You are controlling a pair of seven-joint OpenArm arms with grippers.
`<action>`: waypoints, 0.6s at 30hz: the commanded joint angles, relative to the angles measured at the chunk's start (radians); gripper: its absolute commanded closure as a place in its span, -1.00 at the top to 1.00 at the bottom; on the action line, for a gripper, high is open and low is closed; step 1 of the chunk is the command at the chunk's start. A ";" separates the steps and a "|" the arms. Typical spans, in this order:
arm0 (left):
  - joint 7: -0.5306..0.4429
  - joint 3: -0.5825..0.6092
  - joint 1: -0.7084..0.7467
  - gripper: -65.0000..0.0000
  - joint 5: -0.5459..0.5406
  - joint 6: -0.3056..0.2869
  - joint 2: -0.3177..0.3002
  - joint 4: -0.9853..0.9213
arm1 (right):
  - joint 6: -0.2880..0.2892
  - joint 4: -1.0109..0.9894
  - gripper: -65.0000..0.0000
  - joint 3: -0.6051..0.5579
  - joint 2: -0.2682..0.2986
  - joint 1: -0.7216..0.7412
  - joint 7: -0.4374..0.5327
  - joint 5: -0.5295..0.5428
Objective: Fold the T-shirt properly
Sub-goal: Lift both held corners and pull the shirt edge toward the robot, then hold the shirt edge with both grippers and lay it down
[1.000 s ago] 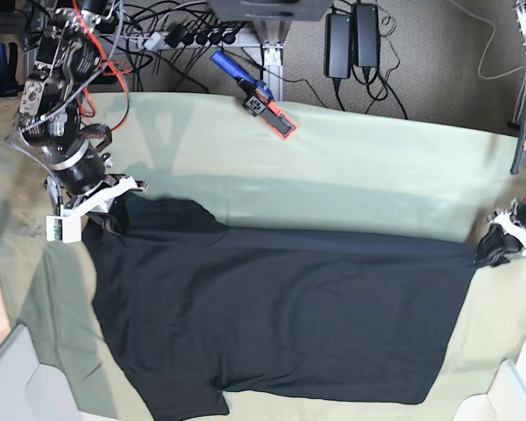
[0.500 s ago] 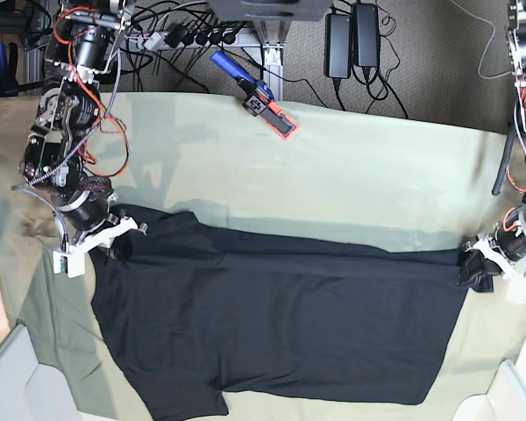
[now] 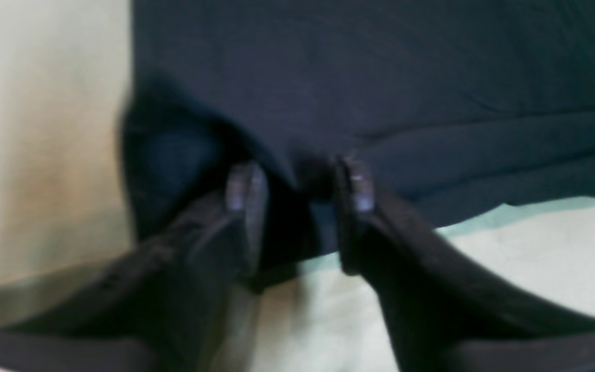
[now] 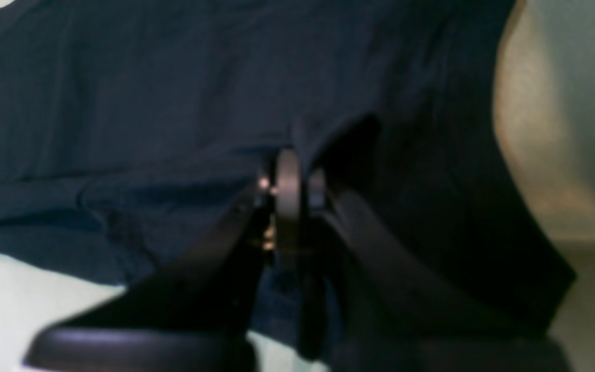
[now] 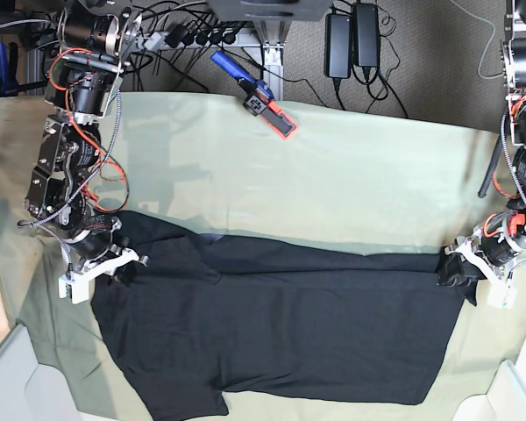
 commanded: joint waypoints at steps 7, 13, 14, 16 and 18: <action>-0.028 -0.003 -0.027 0.08 -0.005 -0.012 -0.017 0.013 | 0.060 -0.015 -0.58 0.002 0.011 0.028 0.031 0.002; -0.024 -0.008 -0.027 0.19 0.009 -0.010 -0.021 0.013 | 0.059 -0.009 0.29 0.002 0.011 0.029 0.038 0.002; -0.023 -0.013 -0.027 0.19 0.018 -0.001 -0.023 0.013 | 0.059 -0.002 0.29 0.003 0.011 0.029 0.037 0.002; 0.005 -0.039 -0.027 0.19 0.026 0.023 -0.026 0.013 | 0.060 0.021 0.28 0.012 0.011 0.028 0.027 0.002; 0.059 -0.087 -0.027 0.19 0.012 0.024 -0.028 0.013 | 0.059 0.056 0.28 0.033 0.011 0.028 -0.002 0.005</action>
